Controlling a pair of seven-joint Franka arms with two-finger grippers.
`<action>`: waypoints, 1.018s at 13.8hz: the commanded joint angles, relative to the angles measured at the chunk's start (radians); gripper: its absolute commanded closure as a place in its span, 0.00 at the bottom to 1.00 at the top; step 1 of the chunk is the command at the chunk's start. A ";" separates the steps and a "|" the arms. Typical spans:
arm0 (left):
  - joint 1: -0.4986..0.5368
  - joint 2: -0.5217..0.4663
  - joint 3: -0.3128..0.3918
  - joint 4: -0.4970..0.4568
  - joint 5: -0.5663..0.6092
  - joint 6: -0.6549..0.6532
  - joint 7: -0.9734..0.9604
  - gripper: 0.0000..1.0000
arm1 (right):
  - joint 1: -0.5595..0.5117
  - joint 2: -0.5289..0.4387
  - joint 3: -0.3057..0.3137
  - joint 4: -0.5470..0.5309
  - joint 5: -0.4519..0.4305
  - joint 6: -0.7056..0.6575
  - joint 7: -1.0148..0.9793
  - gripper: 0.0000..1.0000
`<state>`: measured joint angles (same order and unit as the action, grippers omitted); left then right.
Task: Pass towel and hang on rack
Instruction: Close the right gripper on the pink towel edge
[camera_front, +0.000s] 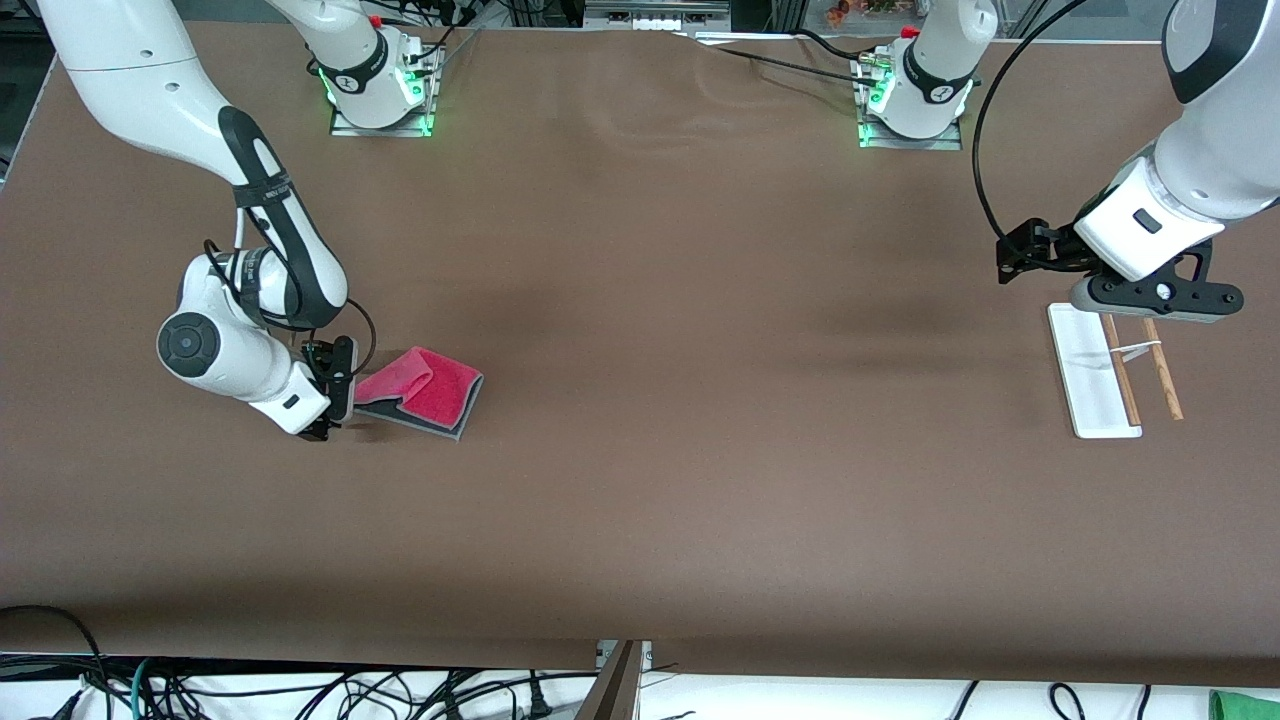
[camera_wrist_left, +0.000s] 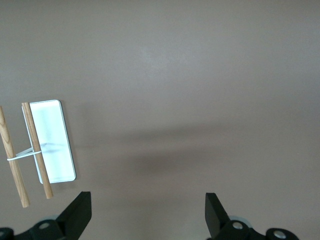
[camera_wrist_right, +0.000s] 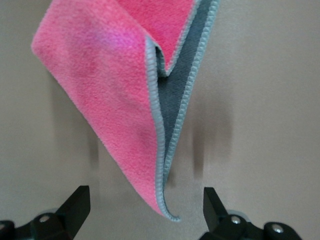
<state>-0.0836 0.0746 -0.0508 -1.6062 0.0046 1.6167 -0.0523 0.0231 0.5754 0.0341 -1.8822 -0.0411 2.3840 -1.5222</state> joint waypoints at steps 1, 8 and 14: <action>0.001 0.007 0.002 0.020 -0.017 -0.015 0.011 0.00 | -0.009 -0.026 0.006 -0.035 0.010 0.017 -0.038 0.03; 0.001 0.008 0.002 0.020 -0.017 -0.014 0.011 0.00 | -0.009 -0.020 0.006 -0.035 0.015 -0.018 -0.035 1.00; 0.001 0.007 0.002 0.020 -0.015 -0.020 0.006 0.00 | -0.003 -0.034 0.015 0.065 0.029 -0.124 -0.027 1.00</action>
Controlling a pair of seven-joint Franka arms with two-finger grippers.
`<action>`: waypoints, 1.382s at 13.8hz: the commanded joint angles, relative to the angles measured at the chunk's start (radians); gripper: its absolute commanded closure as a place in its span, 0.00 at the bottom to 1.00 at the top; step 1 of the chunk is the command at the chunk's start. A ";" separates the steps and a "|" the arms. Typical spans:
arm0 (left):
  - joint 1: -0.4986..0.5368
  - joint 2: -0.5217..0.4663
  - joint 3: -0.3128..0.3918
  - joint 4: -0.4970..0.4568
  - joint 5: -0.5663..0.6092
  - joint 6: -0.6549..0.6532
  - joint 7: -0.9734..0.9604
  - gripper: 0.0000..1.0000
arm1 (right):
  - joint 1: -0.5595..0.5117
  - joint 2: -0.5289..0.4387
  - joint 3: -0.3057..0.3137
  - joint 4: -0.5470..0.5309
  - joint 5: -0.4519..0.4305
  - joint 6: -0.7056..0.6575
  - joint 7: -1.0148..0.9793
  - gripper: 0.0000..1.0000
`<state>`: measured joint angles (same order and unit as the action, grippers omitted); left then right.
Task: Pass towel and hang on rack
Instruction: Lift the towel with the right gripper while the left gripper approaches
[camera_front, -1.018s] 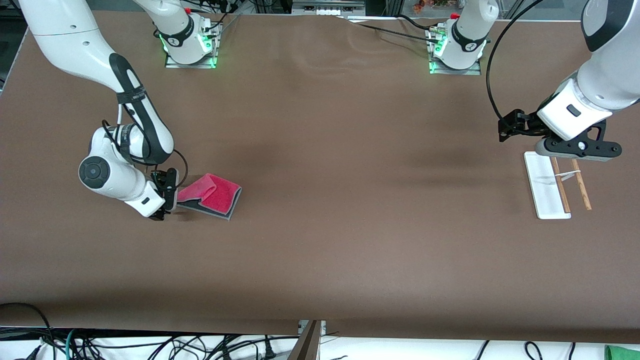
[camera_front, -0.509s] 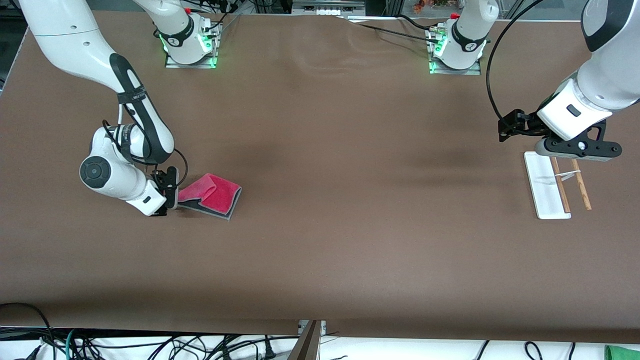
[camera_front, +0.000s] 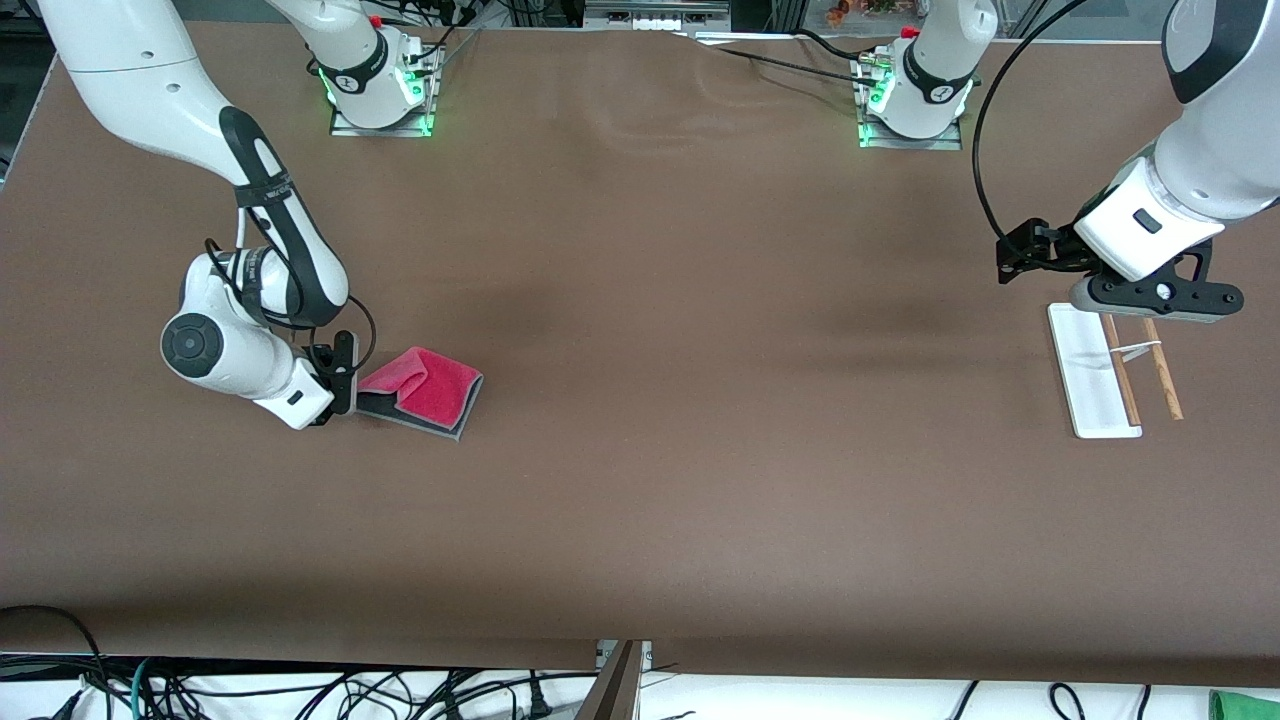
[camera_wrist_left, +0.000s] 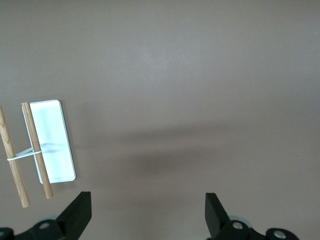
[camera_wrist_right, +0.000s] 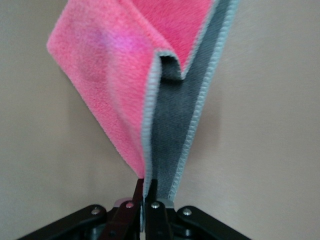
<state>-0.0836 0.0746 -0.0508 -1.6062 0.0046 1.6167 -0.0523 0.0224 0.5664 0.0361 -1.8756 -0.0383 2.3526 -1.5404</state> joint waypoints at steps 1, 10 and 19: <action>0.001 0.007 0.002 0.020 -0.015 -0.020 0.005 0.00 | -0.001 -0.025 0.031 0.116 0.070 -0.163 -0.009 1.00; -0.005 0.025 -0.004 0.023 -0.003 -0.015 -0.003 0.00 | 0.007 -0.071 0.312 0.383 0.192 -0.456 0.317 1.00; -0.002 0.126 -0.003 0.025 -0.407 -0.009 0.190 0.00 | 0.135 -0.071 0.441 0.565 0.120 -0.530 0.981 1.00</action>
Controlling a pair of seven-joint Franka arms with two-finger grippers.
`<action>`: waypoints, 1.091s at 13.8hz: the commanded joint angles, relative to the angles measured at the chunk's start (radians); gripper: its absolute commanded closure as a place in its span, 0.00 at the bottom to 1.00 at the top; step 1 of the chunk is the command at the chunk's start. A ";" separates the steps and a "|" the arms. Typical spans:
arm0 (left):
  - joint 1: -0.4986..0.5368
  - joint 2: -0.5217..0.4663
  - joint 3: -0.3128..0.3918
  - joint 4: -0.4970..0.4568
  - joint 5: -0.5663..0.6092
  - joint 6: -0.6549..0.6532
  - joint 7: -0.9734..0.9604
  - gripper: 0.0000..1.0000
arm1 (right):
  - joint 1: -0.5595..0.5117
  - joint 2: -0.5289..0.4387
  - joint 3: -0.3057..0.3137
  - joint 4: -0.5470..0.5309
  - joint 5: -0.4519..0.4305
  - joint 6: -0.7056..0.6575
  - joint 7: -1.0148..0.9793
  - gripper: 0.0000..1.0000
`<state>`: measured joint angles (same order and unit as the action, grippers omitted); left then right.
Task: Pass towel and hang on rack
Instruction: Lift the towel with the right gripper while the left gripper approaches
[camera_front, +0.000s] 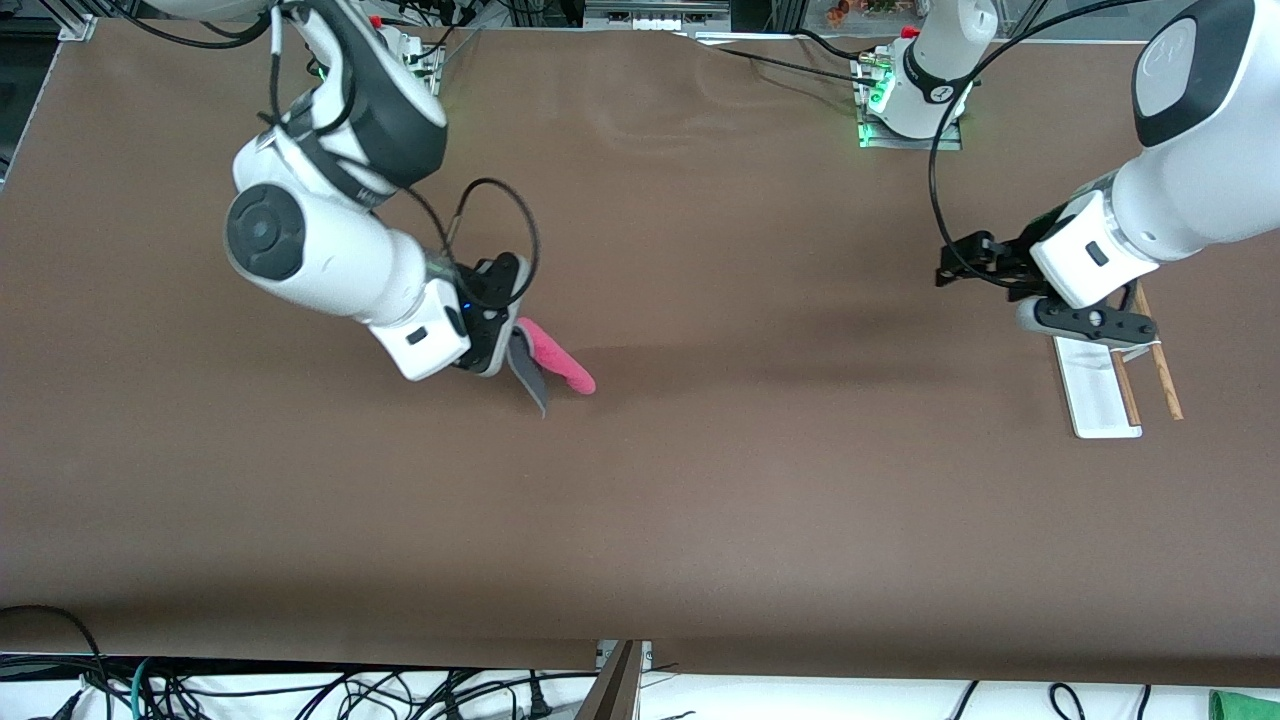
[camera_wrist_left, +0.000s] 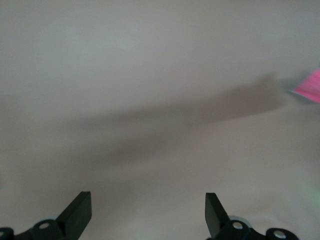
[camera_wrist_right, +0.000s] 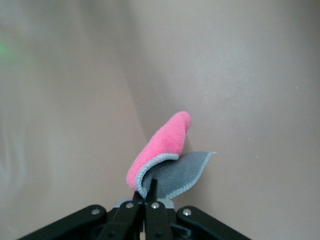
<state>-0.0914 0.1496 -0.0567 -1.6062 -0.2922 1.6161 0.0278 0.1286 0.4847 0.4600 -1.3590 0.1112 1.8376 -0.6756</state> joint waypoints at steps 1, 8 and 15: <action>0.004 0.077 0.003 0.025 -0.193 -0.007 0.171 0.00 | 0.052 0.011 0.017 0.063 -0.030 -0.015 0.142 1.00; -0.010 0.304 0.001 0.025 -0.626 -0.005 0.649 0.00 | 0.071 0.008 0.143 0.109 -0.027 -0.006 0.145 1.00; -0.071 0.400 -0.003 -0.006 -0.935 0.055 1.251 0.01 | 0.080 0.018 0.204 0.110 -0.028 0.083 0.142 1.00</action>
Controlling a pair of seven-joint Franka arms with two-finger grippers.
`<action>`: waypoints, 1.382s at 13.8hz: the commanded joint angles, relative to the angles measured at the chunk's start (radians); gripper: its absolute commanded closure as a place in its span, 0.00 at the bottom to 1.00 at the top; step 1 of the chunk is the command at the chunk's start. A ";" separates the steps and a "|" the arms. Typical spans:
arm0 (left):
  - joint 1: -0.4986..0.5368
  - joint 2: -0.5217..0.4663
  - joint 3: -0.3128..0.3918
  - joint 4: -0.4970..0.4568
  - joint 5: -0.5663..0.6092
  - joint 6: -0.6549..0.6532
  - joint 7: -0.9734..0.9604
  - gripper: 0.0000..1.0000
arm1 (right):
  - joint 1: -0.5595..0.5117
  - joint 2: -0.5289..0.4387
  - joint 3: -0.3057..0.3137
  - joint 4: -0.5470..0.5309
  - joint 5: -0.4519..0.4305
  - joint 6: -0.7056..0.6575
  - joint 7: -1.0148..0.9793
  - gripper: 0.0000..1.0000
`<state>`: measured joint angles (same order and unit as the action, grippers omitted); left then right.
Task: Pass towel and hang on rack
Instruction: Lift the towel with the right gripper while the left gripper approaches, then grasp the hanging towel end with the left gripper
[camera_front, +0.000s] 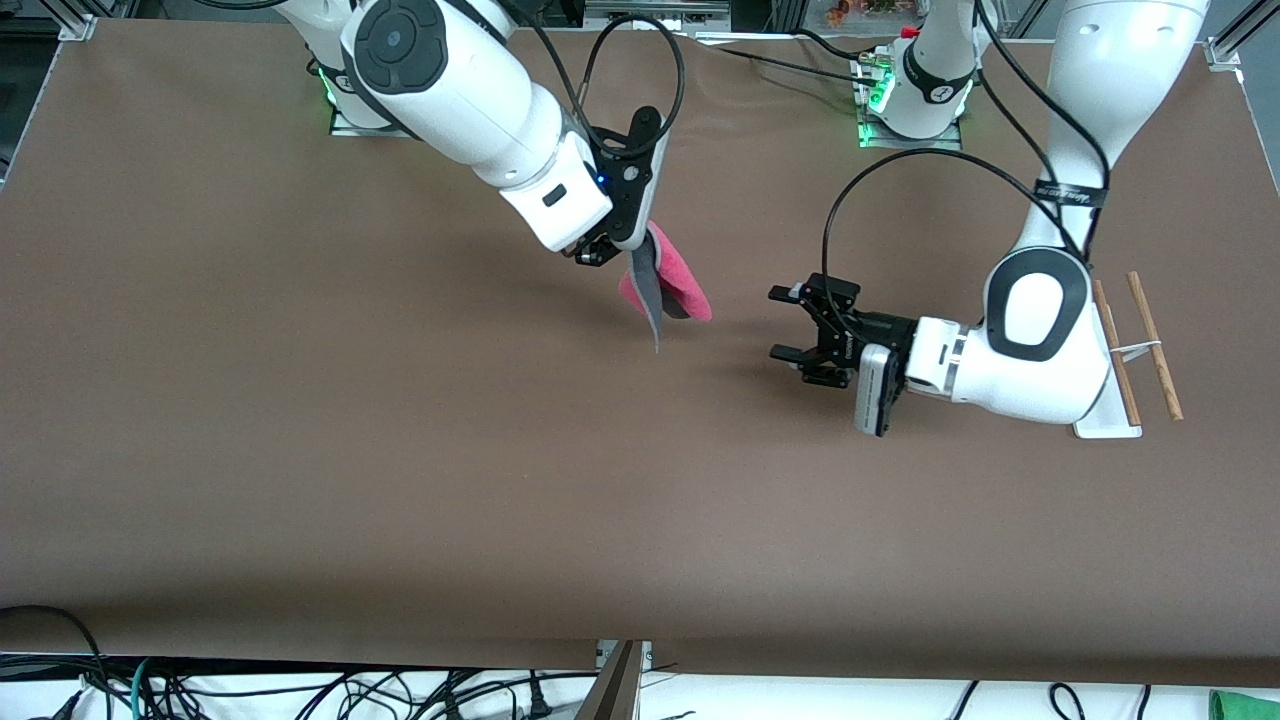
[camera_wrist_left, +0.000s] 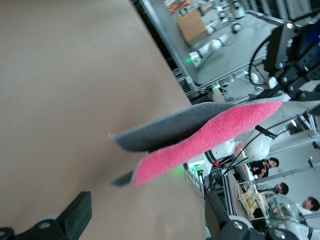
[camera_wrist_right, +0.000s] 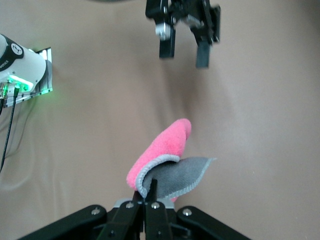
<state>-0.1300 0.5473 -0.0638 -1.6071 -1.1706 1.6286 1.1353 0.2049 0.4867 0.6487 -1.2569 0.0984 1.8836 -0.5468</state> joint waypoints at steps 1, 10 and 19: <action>-0.057 0.003 0.004 -0.013 -0.104 0.074 0.202 0.01 | 0.010 0.024 0.014 0.002 -0.014 0.058 0.004 1.00; -0.079 -0.072 -0.024 -0.074 -0.187 0.052 0.271 0.01 | 0.036 0.041 0.014 -0.003 -0.014 0.124 0.005 1.00; -0.062 -0.063 -0.025 -0.157 -0.176 -0.001 0.451 0.85 | 0.034 0.041 0.014 -0.003 -0.012 0.124 0.004 1.00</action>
<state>-0.1896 0.5089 -0.0886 -1.7344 -1.3384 1.6250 1.5302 0.2440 0.5303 0.6529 -1.2607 0.0983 2.0016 -0.5470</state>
